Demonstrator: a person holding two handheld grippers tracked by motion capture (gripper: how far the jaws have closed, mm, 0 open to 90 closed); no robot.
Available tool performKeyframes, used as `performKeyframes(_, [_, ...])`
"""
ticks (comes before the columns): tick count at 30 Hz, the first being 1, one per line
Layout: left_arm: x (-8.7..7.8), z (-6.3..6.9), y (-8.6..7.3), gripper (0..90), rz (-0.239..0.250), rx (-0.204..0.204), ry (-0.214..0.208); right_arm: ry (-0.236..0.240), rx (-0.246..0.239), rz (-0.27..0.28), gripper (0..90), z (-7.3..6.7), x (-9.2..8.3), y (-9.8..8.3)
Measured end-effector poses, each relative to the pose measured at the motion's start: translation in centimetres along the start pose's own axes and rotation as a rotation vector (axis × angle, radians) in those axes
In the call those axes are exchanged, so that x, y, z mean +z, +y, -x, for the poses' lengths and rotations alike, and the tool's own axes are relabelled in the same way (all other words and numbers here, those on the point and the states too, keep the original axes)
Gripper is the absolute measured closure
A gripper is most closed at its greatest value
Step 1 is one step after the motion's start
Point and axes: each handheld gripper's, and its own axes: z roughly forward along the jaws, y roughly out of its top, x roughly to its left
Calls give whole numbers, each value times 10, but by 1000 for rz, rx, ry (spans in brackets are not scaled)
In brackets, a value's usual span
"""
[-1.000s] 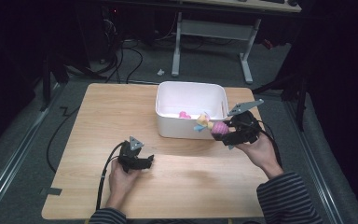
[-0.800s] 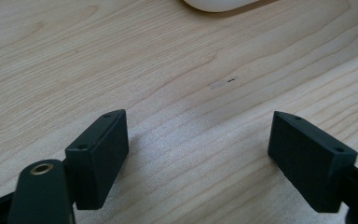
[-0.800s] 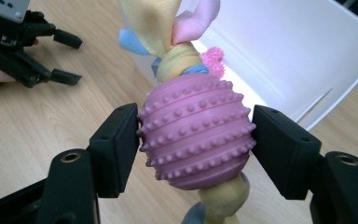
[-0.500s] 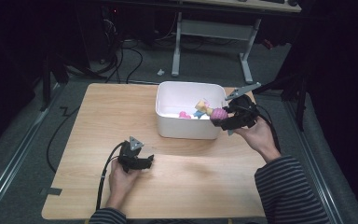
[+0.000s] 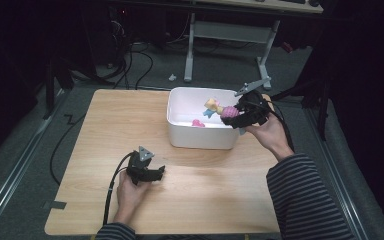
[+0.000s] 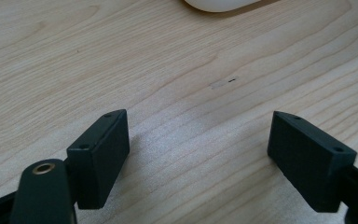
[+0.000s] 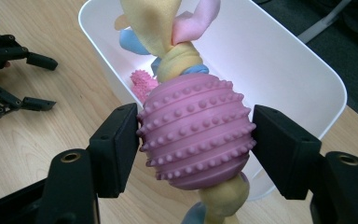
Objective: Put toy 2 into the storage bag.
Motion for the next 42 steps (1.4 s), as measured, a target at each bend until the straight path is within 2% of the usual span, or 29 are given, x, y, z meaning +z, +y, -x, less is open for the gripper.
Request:
performKeyframes(7, [0,0,0,211,1,-1,0,-5,-12,-14,340,2,10,13])
performKeyframes(18, [0,0,0,213,0,1,2,-10,-32,-63,339,4,39,31])
performKeyframes(30, [0,0,0,216,0,-2,1,25,-58,-127,336,-4,66,35])
performKeyframes(42, [0,-1,0,217,0,-2,1,53,-69,-157,332,-11,77,34])
